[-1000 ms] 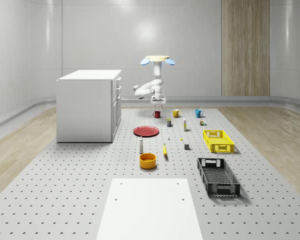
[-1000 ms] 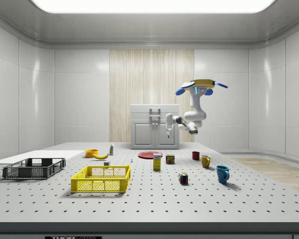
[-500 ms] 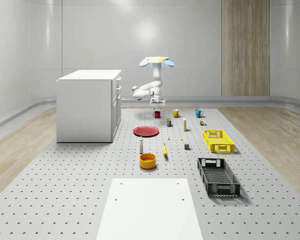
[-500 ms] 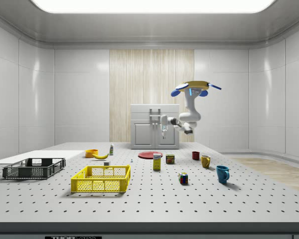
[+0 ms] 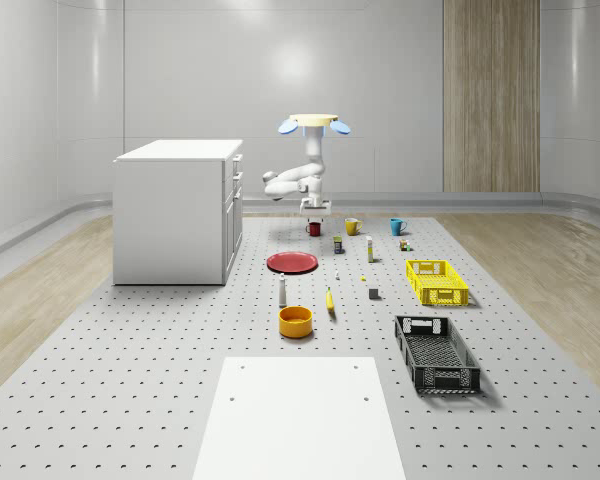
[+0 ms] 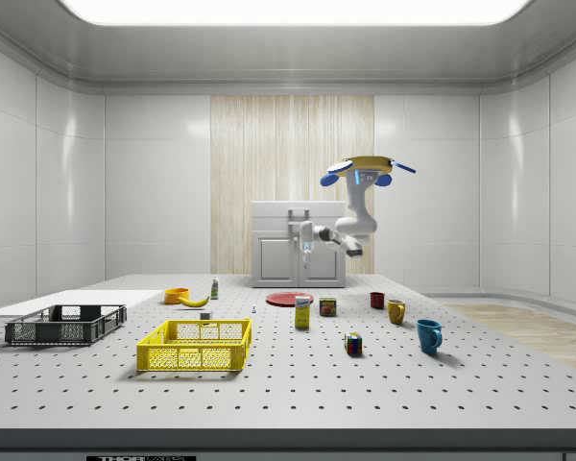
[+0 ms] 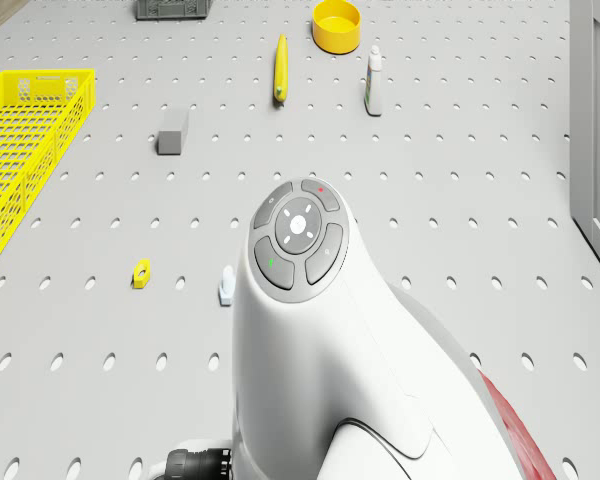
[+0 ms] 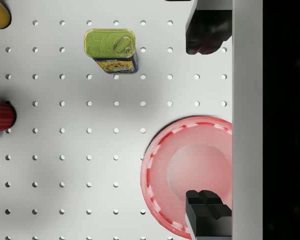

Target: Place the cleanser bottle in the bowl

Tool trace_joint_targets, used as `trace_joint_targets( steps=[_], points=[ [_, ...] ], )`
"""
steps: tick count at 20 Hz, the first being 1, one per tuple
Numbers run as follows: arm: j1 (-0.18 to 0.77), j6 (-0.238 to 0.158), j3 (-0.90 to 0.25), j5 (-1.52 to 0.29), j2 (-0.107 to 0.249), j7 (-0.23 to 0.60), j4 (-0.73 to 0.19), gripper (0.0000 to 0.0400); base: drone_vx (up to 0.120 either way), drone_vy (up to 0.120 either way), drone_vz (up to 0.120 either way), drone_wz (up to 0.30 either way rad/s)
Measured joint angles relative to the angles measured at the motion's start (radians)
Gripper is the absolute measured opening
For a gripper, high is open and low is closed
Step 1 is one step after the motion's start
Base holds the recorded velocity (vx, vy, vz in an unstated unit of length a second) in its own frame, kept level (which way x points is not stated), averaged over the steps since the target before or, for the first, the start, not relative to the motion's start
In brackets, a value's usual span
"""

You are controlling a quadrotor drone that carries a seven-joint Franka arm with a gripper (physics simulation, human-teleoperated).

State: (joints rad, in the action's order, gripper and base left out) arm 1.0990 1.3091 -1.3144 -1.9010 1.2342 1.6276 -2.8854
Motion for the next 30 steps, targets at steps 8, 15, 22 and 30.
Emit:
trace_joint_targets(
  steps=[8,15,22,30],
  points=[
    [0.010,0.031,-0.009,0.017,0.034,0.009,0.002,0.0400,0.120,-0.005,0.000,0.000],
    [0.018,0.057,-0.016,0.030,0.062,0.016,0.004,0.0400,0.120,-0.051,0.000,0.000],
    [0.025,0.081,-0.021,0.042,0.087,0.023,0.005,0.0400,0.120,-0.029,0.000,0.000],
    [0.032,0.106,-0.027,0.054,0.115,0.029,0.007,0.0400,0.120,0.000,0.000,0.000]
  ],
)
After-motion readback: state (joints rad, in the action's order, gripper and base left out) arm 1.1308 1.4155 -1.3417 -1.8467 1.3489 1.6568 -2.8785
